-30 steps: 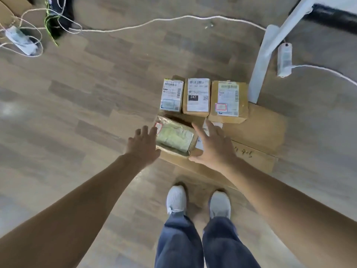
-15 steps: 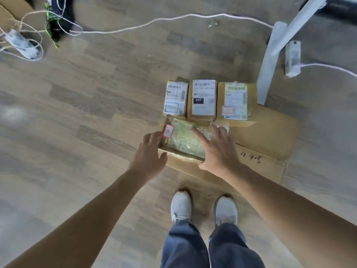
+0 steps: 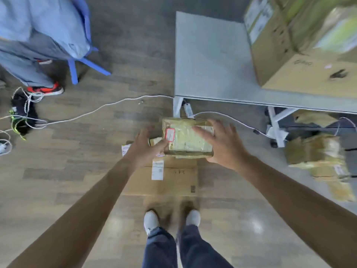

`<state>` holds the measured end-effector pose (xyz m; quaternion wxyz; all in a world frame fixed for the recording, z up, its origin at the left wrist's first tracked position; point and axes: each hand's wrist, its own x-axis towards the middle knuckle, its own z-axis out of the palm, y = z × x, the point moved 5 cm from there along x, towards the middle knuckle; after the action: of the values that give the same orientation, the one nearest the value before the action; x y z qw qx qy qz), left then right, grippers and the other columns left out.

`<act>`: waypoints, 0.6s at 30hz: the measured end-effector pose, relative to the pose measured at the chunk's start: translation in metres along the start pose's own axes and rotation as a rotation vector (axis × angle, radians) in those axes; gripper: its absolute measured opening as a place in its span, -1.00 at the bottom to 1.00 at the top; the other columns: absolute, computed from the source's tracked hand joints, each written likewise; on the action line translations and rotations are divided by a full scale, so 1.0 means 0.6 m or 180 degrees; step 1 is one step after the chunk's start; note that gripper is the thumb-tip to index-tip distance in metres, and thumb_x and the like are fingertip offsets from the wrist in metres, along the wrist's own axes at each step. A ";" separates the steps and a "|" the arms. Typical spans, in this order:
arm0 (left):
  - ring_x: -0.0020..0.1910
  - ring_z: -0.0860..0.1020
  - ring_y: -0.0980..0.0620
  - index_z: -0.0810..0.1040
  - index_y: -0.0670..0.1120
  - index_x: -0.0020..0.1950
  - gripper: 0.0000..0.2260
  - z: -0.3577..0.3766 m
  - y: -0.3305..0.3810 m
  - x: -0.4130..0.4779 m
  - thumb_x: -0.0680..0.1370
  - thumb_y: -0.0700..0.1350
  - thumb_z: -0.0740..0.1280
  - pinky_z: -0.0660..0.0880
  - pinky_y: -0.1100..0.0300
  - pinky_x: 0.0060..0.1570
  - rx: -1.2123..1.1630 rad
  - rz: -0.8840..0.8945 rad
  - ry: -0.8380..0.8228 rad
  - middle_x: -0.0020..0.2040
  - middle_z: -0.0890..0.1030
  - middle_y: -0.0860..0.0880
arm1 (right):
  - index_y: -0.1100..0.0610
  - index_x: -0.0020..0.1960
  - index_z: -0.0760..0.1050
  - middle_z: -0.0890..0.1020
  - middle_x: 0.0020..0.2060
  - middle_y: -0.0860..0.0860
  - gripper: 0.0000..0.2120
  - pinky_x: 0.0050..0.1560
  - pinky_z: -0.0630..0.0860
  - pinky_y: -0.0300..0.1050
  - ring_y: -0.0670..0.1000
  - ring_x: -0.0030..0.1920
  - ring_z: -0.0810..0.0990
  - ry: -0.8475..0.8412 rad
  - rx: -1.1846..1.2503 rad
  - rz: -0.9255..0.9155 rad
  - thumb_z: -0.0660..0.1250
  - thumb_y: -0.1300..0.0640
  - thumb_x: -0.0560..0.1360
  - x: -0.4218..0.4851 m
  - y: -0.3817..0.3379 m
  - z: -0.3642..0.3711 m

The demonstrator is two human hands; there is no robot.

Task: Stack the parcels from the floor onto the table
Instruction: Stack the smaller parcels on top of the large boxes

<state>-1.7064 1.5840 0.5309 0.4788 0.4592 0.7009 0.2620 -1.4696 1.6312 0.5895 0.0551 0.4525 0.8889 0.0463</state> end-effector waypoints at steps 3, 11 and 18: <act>0.16 0.55 0.06 0.33 0.09 0.37 -0.29 0.019 0.119 -0.005 0.32 0.32 0.44 0.52 -0.02 0.16 -0.0394 0.0033 -0.0574 0.23 0.54 0.08 | -0.05 0.43 0.41 0.49 0.21 0.23 0.05 0.13 0.44 0.21 0.29 0.16 0.49 0.0374 -0.0072 0.0187 0.64 -0.07 -0.04 -0.039 0.063 -0.108; 0.09 0.63 0.09 0.32 0.09 0.40 -0.31 0.113 0.364 -0.049 0.33 0.11 0.50 0.57 0.04 0.06 -0.0972 0.0556 -0.1614 0.19 0.61 0.06 | -0.05 0.46 0.35 0.44 0.28 0.22 0.01 0.15 0.44 0.19 0.28 0.25 0.42 0.0635 -0.0242 0.0738 0.64 -0.08 0.06 -0.168 0.200 -0.261; 0.06 0.65 0.00 0.39 0.01 0.34 -0.34 0.227 0.502 -0.099 0.31 0.05 0.56 0.55 -0.14 0.12 -0.0684 0.0977 -0.1644 0.18 0.61 -0.02 | -0.17 0.56 -0.09 0.19 0.47 0.21 0.09 0.39 0.21 0.28 0.27 0.43 0.21 0.0491 -0.0633 0.0930 0.50 -0.29 0.24 -0.284 0.315 -0.265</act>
<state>-1.4570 1.6538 0.7445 0.6416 0.5577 0.4470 0.2784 -1.2412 1.5989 0.7815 0.0240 0.5641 0.8064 0.1759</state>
